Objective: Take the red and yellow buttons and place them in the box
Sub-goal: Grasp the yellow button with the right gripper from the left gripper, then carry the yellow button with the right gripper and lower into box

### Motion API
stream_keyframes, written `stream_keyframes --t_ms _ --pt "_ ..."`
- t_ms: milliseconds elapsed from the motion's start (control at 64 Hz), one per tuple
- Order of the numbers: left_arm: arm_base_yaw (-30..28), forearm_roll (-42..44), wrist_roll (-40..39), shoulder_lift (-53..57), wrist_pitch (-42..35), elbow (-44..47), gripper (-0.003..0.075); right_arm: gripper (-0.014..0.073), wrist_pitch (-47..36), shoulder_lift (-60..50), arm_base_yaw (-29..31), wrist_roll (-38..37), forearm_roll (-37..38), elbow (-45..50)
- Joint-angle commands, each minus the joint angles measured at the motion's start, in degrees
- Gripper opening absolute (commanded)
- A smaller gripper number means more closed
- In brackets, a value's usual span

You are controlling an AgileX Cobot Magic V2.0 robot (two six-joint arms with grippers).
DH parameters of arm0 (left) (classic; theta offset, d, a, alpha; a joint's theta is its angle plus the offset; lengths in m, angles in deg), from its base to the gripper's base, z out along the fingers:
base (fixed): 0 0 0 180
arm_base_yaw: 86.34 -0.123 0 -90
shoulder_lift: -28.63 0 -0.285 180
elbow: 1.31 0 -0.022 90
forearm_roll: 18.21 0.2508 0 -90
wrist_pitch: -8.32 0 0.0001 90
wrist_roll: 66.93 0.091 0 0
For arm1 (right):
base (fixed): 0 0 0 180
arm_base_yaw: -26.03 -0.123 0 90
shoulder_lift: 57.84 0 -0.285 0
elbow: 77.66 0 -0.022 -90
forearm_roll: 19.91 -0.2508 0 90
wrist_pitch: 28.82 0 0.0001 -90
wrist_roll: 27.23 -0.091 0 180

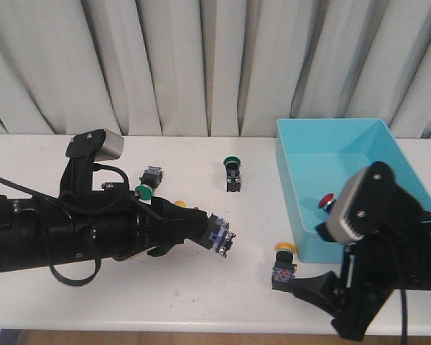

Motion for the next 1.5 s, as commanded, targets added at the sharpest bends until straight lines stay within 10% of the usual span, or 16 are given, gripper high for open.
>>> stream_keyframes --t_ms 0,516,1485 --pt "0.1 -2.3 0.1 1.4 0.2 -1.9 0.0195 0.0583 -4.4 1.2 -4.8 1.2 0.4 -3.7" --pt "0.1 -2.3 0.1 1.4 1.9 -1.9 0.0195 0.0583 -30.5 13.5 -25.2 2.8 6.2 -7.6" --pt "0.1 -1.7 0.1 1.4 1.4 -1.9 0.0257 0.0178 -31.7 13.6 -26.6 2.8 6.1 -7.6"
